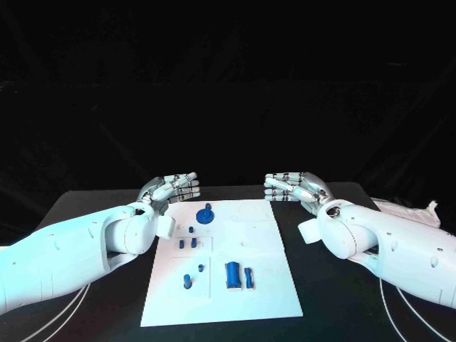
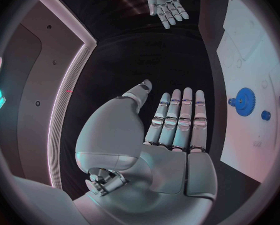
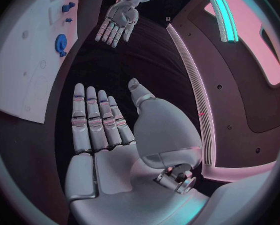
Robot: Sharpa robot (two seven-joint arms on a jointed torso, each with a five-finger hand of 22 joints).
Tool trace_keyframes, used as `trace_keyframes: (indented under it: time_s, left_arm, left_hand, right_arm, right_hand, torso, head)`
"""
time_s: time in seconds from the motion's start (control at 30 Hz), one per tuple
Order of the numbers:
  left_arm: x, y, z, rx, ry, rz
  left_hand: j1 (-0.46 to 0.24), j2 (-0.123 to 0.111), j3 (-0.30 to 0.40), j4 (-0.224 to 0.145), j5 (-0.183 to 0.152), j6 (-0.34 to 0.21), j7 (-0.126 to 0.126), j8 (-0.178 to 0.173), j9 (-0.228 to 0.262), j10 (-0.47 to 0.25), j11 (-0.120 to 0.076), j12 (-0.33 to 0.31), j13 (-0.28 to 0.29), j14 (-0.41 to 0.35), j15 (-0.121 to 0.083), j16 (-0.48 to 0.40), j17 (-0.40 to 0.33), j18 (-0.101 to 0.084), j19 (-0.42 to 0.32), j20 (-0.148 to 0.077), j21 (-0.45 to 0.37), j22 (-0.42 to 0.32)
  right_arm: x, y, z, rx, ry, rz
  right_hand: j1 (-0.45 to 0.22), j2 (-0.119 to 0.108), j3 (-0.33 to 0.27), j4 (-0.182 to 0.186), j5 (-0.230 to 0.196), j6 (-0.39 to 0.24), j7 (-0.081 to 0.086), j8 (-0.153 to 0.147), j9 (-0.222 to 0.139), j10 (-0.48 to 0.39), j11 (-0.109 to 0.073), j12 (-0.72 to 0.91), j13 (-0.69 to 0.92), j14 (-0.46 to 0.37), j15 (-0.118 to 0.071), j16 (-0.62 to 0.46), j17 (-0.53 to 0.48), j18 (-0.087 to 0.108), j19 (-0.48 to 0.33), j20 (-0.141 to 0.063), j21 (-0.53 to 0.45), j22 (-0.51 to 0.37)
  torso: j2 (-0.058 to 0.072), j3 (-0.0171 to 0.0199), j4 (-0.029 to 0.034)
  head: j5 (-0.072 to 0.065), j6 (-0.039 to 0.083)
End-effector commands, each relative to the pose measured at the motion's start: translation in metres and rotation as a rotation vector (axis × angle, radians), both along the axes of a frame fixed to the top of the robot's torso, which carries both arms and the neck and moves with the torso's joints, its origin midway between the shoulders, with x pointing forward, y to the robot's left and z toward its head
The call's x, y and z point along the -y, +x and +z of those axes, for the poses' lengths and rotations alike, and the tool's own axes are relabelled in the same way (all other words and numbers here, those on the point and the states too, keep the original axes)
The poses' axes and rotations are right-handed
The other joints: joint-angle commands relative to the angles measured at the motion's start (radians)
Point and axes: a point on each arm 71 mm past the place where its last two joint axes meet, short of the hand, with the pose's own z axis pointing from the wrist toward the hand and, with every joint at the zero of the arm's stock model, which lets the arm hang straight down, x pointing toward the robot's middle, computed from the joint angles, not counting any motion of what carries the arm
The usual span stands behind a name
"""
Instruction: Assemble the parts on the task board
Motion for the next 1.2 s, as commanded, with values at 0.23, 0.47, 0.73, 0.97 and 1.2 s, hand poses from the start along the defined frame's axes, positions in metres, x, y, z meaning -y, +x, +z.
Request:
trace_keyframes:
  time_s: [0.23, 0.47, 0.73, 0.97, 1.2]
  left_arm:
    - [0.018, -0.012, 0.011, 0.064, 0.048, 0.07]
    - [0.036, -0.029, 0.026, 0.134, 0.099, 0.145]
    - [0.045, -0.039, 0.034, 0.176, 0.127, 0.186]
    - [0.045, -0.039, 0.035, 0.178, 0.129, 0.188]
    - [0.045, -0.039, 0.035, 0.178, 0.129, 0.188]
  left_hand:
    - [-0.53, 0.046, -0.129, -0.024, -0.105, -0.396, -0.069, -0.035, -0.032, -0.426, -0.125, -0.056, -0.031, -0.388, -0.107, -0.083, -0.077, -0.068, -0.331, -0.098, -0.034, -0.171]
    - [-0.672, 0.046, -0.163, -0.024, -0.105, -0.502, -0.145, -0.035, -0.032, -0.54, -0.125, -0.056, -0.031, -0.492, -0.107, -0.105, -0.163, -0.084, -0.42, -0.124, -0.034, -0.216]
    - [-0.797, 0.046, -0.191, -0.024, -0.105, -0.595, -0.145, -0.035, -0.032, -0.639, -0.125, -0.056, -0.031, -0.582, -0.107, -0.177, -0.163, -0.16, -0.496, -0.206, -0.034, -0.256]
    - [-0.88, 0.046, -0.272, -0.024, -0.105, -0.657, -0.145, -0.035, -0.032, -0.707, -0.125, -0.056, -0.031, -0.643, -0.107, -0.177, -0.163, -0.16, -0.549, -0.206, -0.034, -0.283]
    - [-0.94, 0.046, -0.272, -0.024, -0.105, -0.703, -0.145, -0.035, -0.032, -0.755, -0.125, -0.056, -0.031, -0.687, -0.107, -0.177, -0.163, -0.16, -0.587, -0.206, -0.034, -0.361]
  right_arm:
    - [-0.006, -0.01, 0.013, 0.042, 0.065, -0.131]
    - [-0.01, -0.024, 0.021, 0.061, 0.1, -0.263]
    - [-0.012, -0.032, 0.025, 0.064, 0.104, -0.328]
    - [-0.012, -0.033, 0.025, 0.064, 0.103, -0.33]
    - [-0.012, -0.033, 0.025, 0.064, 0.103, -0.33]
  right_hand:
    - [-0.522, -0.003, -0.131, 0.011, -0.082, -0.368, -0.073, -0.03, -0.072, -0.411, -0.126, -0.034, -0.069, -0.422, -0.1, -0.031, -0.077, -0.064, -0.409, -0.09, -0.056, -0.096]
    - [-0.654, -0.003, -0.131, 0.011, -0.082, -0.462, -0.156, -0.03, -0.151, -0.515, -0.126, -0.034, -0.147, -0.529, -0.1, -0.031, -0.164, -0.085, -0.512, -0.113, -0.056, -0.096]
    - [-0.783, -0.003, -0.131, 0.011, -0.082, -0.552, -0.156, -0.03, -0.151, -0.617, -0.126, -0.034, -0.147, -0.633, -0.1, -0.031, -0.164, -0.16, -0.613, -0.19, -0.056, -0.096]
    - [-0.865, -0.003, -0.131, 0.011, -0.082, -0.61, -0.156, -0.03, -0.151, -0.681, -0.126, -0.034, -0.147, -0.699, -0.1, -0.031, -0.164, -0.16, -0.677, -0.19, -0.056, -0.096]
    - [-0.925, -0.003, -0.131, 0.011, -0.082, -0.653, -0.156, -0.03, -0.151, -0.728, -0.126, -0.034, -0.147, -0.747, -0.1, -0.031, -0.164, -0.16, -0.724, -0.19, -0.056, -0.096]
  torso:
    - [0.016, 0.0172, 0.0573]
    - [0.018, 0.0199, 0.0663]
    - [0.018, 0.0199, 0.0663]
    - [0.018, 0.0199, 0.0663]
    - [0.018, 0.0199, 0.0663]
  head:
    - [-0.016, 0.066]
    - [-0.018, 0.077]
    - [-0.018, 0.077]
    - [-0.018, 0.077]
    - [-0.018, 0.077]
